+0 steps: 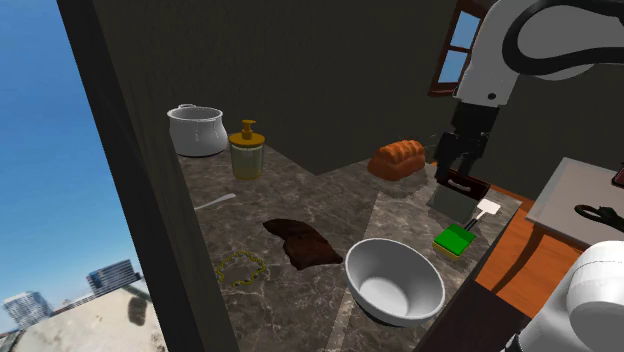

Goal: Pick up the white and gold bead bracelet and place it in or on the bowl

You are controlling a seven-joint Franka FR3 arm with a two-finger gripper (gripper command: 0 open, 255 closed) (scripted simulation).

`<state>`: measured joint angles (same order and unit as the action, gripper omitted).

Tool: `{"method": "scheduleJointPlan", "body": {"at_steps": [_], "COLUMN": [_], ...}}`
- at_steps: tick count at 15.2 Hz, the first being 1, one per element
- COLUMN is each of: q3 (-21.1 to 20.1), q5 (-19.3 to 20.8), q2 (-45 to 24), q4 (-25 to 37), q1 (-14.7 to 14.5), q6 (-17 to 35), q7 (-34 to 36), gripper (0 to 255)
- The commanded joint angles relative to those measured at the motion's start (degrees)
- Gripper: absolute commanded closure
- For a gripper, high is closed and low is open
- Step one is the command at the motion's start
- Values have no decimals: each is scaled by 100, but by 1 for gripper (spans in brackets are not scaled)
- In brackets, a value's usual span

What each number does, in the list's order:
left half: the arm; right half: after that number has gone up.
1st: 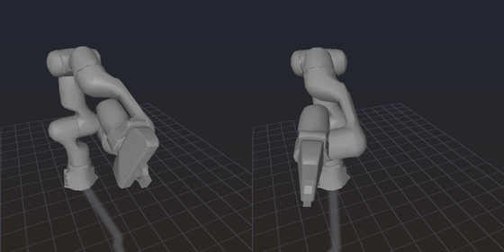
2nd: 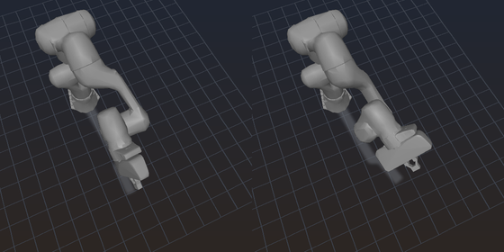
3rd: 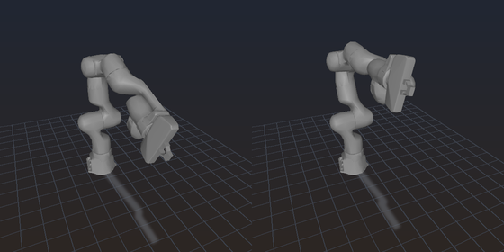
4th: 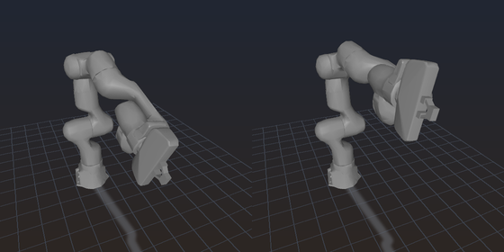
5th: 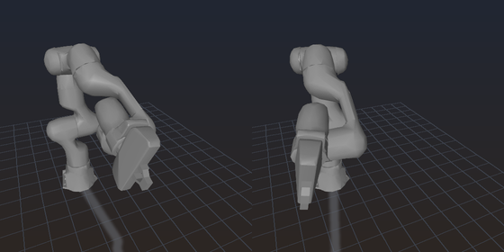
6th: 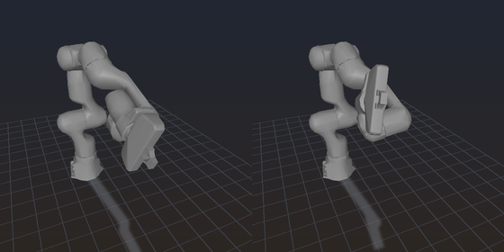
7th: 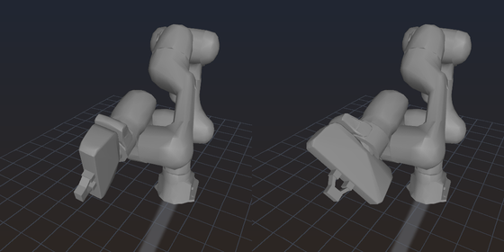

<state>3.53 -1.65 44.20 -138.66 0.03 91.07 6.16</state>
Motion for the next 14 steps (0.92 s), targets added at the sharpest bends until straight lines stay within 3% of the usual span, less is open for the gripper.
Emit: {"method": "scheduleJointPlan", "body": {"at_steps": [1, 14], "q3": [0, -1533], "q5": [0, -839], "q2": [0, -1322], "q4": [0, -78], "q1": [0, -410], "q6": [0, 1824], "q7": [0, 1949], "gripper": [0, 0]}}
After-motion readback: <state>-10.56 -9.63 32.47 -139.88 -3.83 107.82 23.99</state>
